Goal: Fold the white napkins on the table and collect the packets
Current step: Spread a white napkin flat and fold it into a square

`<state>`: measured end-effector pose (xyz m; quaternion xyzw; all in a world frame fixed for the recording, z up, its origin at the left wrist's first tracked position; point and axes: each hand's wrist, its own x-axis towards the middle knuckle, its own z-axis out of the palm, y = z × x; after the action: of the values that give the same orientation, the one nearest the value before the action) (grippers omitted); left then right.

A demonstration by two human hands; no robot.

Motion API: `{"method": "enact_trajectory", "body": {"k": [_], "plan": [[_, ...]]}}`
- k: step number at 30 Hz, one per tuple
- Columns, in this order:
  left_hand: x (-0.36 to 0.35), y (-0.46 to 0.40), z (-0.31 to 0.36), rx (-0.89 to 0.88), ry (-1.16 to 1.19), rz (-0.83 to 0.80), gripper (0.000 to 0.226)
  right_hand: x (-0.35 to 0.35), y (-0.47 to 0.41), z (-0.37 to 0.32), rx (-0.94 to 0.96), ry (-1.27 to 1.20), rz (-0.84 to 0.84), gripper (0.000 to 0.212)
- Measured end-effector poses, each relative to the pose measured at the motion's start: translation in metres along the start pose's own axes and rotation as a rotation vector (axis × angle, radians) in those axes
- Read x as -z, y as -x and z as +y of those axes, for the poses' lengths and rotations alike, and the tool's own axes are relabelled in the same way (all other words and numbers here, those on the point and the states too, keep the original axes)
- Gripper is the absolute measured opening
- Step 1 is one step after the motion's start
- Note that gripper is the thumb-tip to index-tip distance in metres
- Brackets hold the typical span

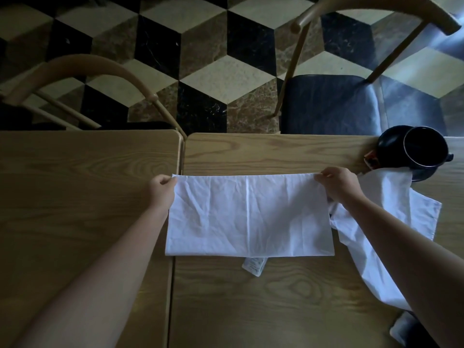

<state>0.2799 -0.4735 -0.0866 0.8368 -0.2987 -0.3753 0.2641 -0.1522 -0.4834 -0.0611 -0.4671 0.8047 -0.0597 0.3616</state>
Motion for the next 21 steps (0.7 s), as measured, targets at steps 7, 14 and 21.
{"method": "enact_trajectory", "body": {"k": [7,14,21], "plan": [[0.003,0.015,0.018,-0.100,-0.202,0.068,0.022,-0.003,0.023,-0.015,-0.009,0.096,0.086,0.041],[-0.026,0.150,-0.013,-0.620,-0.338,-0.300,0.020,-0.109,0.167,-0.037,0.331,-0.120,-0.158,0.013],[-0.032,0.179,-0.063,-0.349,-0.305,-0.472,0.027,-0.151,0.198,-0.022,0.297,-0.144,-0.299,0.009]]}}
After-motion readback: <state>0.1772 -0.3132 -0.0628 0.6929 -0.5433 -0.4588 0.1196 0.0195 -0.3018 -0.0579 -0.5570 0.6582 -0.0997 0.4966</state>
